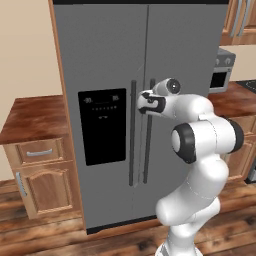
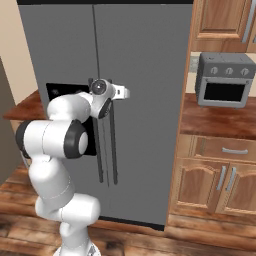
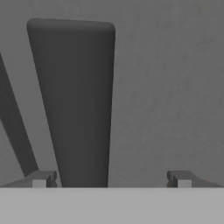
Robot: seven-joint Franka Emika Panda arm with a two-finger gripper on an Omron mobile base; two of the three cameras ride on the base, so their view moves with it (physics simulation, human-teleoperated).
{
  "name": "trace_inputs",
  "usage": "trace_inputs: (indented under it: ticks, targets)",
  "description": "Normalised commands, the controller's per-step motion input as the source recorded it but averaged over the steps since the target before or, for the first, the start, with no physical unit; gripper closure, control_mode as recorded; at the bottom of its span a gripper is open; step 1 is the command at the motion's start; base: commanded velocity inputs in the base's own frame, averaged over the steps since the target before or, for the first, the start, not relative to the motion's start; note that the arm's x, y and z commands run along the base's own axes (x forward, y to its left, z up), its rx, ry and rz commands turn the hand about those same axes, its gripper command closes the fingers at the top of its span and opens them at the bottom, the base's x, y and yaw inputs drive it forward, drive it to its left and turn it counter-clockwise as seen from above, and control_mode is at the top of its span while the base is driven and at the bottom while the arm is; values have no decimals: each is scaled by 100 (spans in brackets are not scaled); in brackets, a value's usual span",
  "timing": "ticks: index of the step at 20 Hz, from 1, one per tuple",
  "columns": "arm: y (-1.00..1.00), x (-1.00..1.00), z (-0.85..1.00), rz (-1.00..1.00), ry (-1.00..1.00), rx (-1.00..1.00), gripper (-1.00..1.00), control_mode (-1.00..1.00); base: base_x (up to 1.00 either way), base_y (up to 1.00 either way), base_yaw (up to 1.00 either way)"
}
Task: Move the hot dog bun to the plate on the dining table and place the condiment next to that plate. Then navigate to the fridge and take the sausage and place it on the plate as well.
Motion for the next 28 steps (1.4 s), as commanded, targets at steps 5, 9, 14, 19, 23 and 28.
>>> trace_inputs:
  ticks: [5, 9, 14, 19, 23, 28]
  targets:
    - [6, 47, -7, 0, 3, 0, 100, -100, 0, 0, 0]
    - [4, 2, -5, -2, 5, -3, 100, -100, 0, 0, 0]
    - [-4, -41, -4, 0, 0, 0, 100, -100, 0, 0, 0]
    - [-24, -97, 9, 0, -1, 0, 100, -100, 0, 0, 0]
    - [-31, -96, 29, 0, 0, 0, 100, -100, 0, 0, 0]
    - [-38, -95, 43, 0, 0, 0, 100, -100, 0, 0, 0]
